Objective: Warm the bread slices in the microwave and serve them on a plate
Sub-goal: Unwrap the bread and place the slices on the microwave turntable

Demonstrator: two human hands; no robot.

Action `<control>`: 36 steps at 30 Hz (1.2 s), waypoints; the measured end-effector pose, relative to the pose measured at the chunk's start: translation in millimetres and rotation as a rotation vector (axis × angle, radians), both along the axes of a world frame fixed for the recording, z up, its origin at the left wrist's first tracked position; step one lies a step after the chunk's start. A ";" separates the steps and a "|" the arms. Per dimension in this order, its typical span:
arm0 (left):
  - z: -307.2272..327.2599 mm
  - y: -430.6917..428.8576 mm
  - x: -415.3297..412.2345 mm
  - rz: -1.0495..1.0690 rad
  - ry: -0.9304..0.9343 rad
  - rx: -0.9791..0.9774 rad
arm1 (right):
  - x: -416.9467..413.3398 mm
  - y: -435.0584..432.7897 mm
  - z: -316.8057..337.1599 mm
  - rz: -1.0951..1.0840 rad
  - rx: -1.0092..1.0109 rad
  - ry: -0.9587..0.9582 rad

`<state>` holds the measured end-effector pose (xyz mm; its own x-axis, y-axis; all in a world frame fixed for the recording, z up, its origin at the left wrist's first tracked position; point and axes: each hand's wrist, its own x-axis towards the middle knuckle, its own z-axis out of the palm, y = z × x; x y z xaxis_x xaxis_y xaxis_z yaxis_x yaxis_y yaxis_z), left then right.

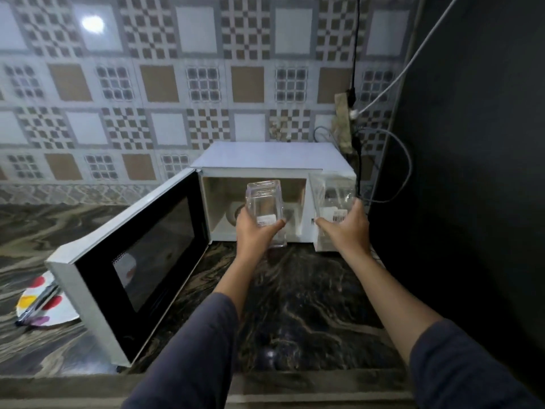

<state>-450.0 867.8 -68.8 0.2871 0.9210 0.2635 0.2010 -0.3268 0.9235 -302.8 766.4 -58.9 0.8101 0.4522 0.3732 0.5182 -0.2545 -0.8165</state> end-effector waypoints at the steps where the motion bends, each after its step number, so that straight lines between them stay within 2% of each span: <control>1: 12.9 10.0 5.6 0.009 0.015 0.039 | 5.6 10.4 12.9 0.004 0.016 -0.013; 6: 72.4 72.1 31.3 -0.050 0.034 0.107 | 39.1 73.9 66.9 0.048 0.050 -0.025; 12: 117.9 151.7 69.8 -0.061 0.151 0.096 | 73.9 152.2 110.2 0.088 -0.079 0.019; 15: 122.2 187.0 89.8 -0.043 0.171 0.050 | 88.2 181.7 113.3 0.110 -0.149 0.053; 20: 109.7 226.1 113.8 -0.016 0.347 -0.008 | 108.0 215.6 102.7 0.153 -0.287 0.159; 25: 106.7 245.5 125.8 -0.066 0.414 -0.026 | 120.5 232.8 98.4 0.200 -0.363 0.125; 36: 110.6 246.7 127.6 -0.033 0.461 0.023 | 122.9 234.2 99.9 0.263 -0.377 0.175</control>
